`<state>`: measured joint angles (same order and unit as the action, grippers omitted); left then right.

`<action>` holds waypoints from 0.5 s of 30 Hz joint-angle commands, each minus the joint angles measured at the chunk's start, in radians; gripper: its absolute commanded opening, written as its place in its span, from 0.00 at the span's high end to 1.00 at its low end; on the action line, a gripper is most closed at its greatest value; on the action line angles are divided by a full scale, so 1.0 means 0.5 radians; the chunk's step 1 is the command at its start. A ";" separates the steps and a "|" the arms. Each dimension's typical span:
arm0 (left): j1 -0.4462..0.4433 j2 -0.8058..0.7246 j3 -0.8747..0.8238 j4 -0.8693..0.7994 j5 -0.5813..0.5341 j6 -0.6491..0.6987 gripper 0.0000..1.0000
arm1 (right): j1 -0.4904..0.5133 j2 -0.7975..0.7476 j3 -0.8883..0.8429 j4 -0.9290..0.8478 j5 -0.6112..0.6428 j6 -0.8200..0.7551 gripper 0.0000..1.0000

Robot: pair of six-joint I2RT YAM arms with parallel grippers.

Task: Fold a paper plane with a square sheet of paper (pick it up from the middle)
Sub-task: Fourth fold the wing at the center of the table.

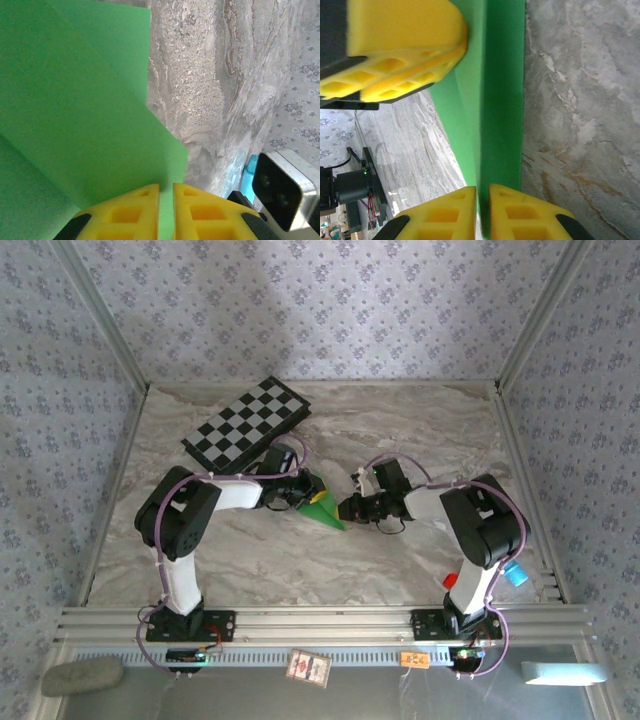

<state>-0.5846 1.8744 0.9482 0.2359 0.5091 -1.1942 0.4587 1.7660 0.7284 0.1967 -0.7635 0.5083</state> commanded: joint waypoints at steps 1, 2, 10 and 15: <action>0.007 0.029 0.025 -0.009 0.022 0.024 0.86 | 0.006 0.054 0.031 -0.062 -0.007 -0.028 0.85; 0.005 0.030 0.027 -0.013 0.022 0.025 0.86 | 0.004 0.057 0.031 -0.065 -0.007 -0.029 0.85; 0.006 0.033 0.027 -0.018 0.022 0.028 0.86 | 0.004 0.097 0.034 -0.088 0.010 -0.029 0.88; 0.006 0.052 0.039 -0.015 0.028 0.028 0.85 | 0.000 0.109 0.049 -0.123 0.036 -0.032 0.88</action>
<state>-0.5846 1.8774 0.9482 0.2359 0.5091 -1.1942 0.4583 1.7935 0.7345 0.1894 -0.7639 0.5079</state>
